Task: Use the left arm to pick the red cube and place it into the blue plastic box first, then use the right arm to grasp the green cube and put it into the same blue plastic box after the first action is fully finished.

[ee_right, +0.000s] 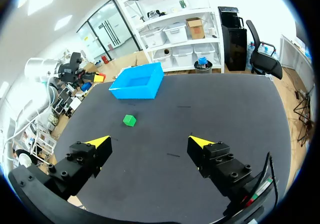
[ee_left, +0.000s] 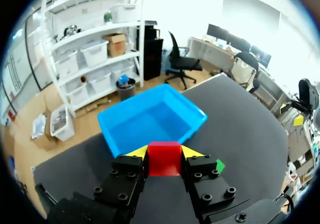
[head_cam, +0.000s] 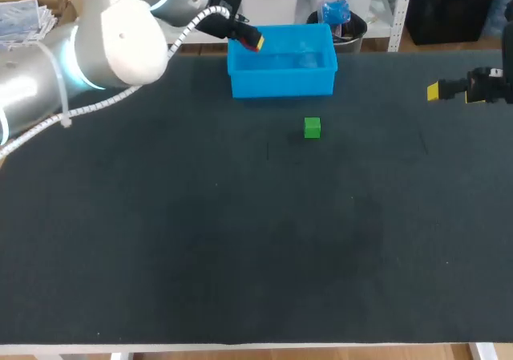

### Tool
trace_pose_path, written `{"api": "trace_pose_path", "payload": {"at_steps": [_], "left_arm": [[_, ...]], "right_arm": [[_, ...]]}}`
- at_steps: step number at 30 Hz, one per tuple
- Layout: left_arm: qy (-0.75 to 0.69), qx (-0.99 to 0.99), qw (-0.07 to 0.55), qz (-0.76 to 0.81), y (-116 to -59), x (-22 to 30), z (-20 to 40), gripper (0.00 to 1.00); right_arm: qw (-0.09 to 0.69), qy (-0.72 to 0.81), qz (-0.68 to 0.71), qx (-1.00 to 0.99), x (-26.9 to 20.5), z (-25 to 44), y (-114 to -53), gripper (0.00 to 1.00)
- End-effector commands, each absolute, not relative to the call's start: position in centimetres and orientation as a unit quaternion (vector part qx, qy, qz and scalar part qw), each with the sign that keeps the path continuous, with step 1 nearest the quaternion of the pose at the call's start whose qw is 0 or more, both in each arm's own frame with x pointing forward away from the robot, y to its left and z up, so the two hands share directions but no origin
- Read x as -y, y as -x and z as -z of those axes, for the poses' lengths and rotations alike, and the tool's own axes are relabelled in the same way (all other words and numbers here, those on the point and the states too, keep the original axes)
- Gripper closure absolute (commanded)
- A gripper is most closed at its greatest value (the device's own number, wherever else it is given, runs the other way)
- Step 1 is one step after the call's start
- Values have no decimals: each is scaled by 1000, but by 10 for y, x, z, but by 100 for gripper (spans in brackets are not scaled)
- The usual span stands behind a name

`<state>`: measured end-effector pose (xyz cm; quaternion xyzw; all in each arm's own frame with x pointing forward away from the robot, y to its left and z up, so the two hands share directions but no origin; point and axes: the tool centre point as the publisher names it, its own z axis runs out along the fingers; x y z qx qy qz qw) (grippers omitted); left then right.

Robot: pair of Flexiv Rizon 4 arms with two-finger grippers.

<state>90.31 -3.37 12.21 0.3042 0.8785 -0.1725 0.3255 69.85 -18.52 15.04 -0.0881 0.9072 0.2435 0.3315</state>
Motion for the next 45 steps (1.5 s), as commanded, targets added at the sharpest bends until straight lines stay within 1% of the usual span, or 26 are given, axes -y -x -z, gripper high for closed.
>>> {"api": "trace_pose_path", "payload": {"at_steps": [1, 11, 22, 37, 38, 39, 40, 41, 42, 45], "left_arm": [[-314, -875, 317, 188, -925, 39, -110, 100], [-321, -871, 315, 200, -963, 49, -93, 100], [-319, -880, 295, 194, -992, 56, -71, 100], [-314, -893, 267, 178, -991, 68, -55, 100], [-314, -894, 265, 177, -991, 69, -55, 76], [-315, -894, 264, 176, -991, 70, -55, 59], [-316, -894, 263, 175, -991, 71, -56, 36], [-316, -895, 263, 174, -991, 72, -57, 9], [-316, -896, 261, 173, -992, 73, -58, 0], [-317, -898, 258, 166, -992, 74, -61, 0]], "right_arm": [[331, 88, -243, -907, 185, -150, -699, 0], [331, 88, -243, -907, 185, -150, -699, 0], [331, 88, -243, -907, 185, -150, -699, 0], [331, 88, -243, -907, 185, -150, -699, 0], [331, 88, -243, -907, 185, -150, -699, 0], [331, 88, -243, -907, 185, -150, -699, 0], [331, 88, -243, -907, 185, -150, -699, 0], [331, 88, -243, -907, 185, -150, -699, 0], [331, 88, -243, -907, 185, -150, -699, 0], [331, 88, -243, -907, 185, -150, -699, 0]]}}
